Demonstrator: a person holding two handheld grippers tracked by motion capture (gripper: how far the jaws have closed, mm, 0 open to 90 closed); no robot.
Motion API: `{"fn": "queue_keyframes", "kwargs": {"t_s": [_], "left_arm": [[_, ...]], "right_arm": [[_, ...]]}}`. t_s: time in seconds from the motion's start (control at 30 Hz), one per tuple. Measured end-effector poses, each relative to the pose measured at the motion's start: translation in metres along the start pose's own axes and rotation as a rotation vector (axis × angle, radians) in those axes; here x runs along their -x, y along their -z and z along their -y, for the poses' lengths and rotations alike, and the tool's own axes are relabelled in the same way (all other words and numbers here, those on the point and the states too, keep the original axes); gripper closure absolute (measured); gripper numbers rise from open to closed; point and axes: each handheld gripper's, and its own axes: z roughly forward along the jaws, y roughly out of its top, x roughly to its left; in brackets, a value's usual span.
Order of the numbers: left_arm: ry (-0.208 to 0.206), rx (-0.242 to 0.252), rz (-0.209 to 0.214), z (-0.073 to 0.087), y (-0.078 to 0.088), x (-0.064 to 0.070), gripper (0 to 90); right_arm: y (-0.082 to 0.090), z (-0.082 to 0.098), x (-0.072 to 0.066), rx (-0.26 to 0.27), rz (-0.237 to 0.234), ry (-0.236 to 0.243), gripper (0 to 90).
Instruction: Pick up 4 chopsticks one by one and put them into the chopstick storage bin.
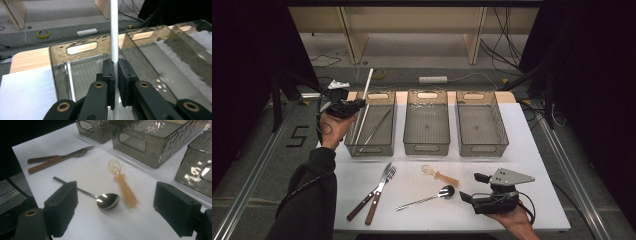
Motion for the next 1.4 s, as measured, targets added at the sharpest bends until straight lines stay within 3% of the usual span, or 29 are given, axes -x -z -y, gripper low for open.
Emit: {"fn": "queue_keyframes", "kwargs": {"t_s": [0.1, 0.37, 1.07, 1.4], "left_arm": [[-0.013, 0.008, -0.002, 0.002, -0.005, -0.005, 84.2], [0.006, 0.011, -0.009, 0.010, -0.015, -0.014, 84.1], [-0.036, -0.052, -0.035, 0.035, -0.037, -0.014, 83.7], [-0.029, -0.074, -0.051, 0.041, -0.044, -0.015, 82.9]], "right_arm": [[0.000, 0.000, 0.001, 0.007, -0.001, -0.002, 20.5], [-0.001, 0.001, 0.001, 0.000, -0.005, -0.002, 20.5], [-0.001, 0.001, 0.001, 0.000, -0.006, 0.001, 20.5], [0.000, 0.001, 0.001, 0.007, -0.006, 0.000, 20.5]]}}
